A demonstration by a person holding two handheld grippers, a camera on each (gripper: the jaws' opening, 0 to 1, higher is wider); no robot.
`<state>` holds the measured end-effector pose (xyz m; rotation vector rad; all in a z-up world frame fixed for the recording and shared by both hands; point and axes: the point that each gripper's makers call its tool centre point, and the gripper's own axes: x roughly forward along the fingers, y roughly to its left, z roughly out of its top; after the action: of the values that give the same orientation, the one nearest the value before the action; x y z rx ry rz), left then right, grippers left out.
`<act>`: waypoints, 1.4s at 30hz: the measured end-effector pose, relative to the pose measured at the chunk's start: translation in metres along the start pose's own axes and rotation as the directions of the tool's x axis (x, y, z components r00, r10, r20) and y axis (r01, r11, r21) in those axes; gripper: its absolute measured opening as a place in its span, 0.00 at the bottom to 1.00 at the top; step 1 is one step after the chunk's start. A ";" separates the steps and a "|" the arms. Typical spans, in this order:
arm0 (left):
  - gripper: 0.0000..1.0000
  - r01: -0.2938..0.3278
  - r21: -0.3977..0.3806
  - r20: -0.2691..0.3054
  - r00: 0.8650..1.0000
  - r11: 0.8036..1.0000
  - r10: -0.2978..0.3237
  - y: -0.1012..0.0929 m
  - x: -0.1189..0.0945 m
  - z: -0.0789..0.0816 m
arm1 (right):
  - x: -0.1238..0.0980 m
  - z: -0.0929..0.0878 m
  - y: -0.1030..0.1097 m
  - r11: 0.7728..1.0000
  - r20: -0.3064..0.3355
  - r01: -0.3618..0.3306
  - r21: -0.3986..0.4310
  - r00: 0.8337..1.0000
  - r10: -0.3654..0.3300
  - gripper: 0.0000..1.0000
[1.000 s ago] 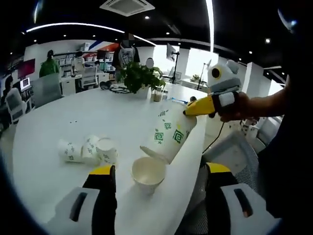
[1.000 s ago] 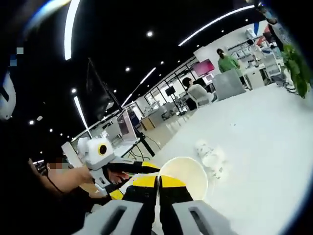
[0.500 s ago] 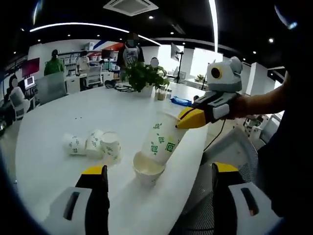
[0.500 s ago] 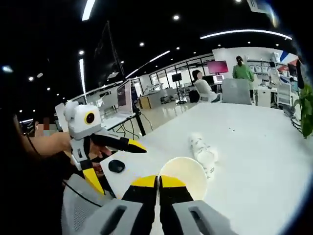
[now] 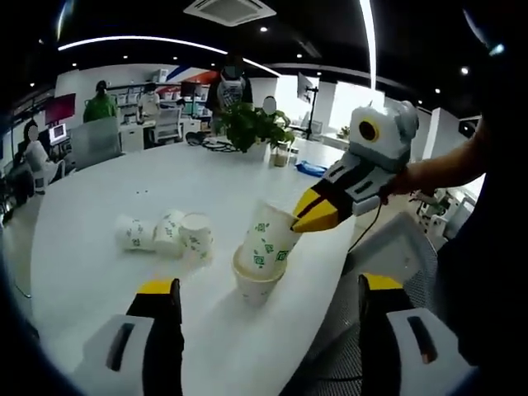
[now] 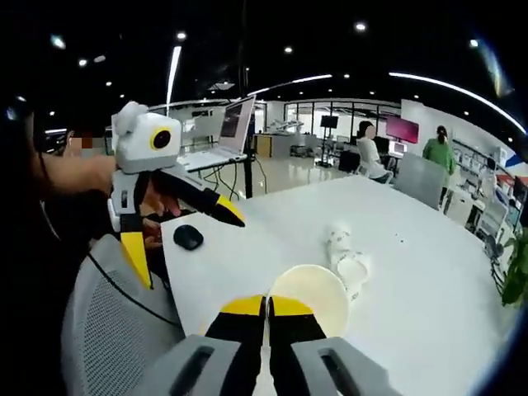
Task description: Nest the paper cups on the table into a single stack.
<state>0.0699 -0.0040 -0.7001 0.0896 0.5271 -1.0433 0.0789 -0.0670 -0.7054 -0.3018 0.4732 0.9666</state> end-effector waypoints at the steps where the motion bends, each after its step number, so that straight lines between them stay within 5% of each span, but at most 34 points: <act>1: 0.89 -0.004 0.004 0.001 1.000 1.000 0.004 0.001 0.000 0.000 | 0.002 -0.002 0.001 1.000 -0.009 -0.008 -0.006 1.000 0.007 0.00; 33: 0.86 -0.071 -0.036 -0.006 0.997 0.997 0.071 0.009 -0.013 -0.015 | 0.051 -0.035 0.016 0.990 -0.165 -0.114 -0.083 0.981 0.099 0.03; 37: 0.86 -0.083 -0.041 0.002 0.997 0.996 0.083 0.010 -0.014 -0.015 | 0.048 -0.031 0.016 0.990 -0.146 -0.109 -0.093 0.985 0.095 0.09; 42: 0.85 -0.090 -0.045 0.013 0.996 0.995 0.091 0.012 -0.012 -0.014 | 0.042 -0.024 0.016 0.995 -0.092 -0.089 -0.036 0.992 0.086 0.35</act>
<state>0.0700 0.0157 -0.7086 0.0660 0.5274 -0.9427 0.0793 -0.0387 -0.7481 -0.3649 0.5540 1.0520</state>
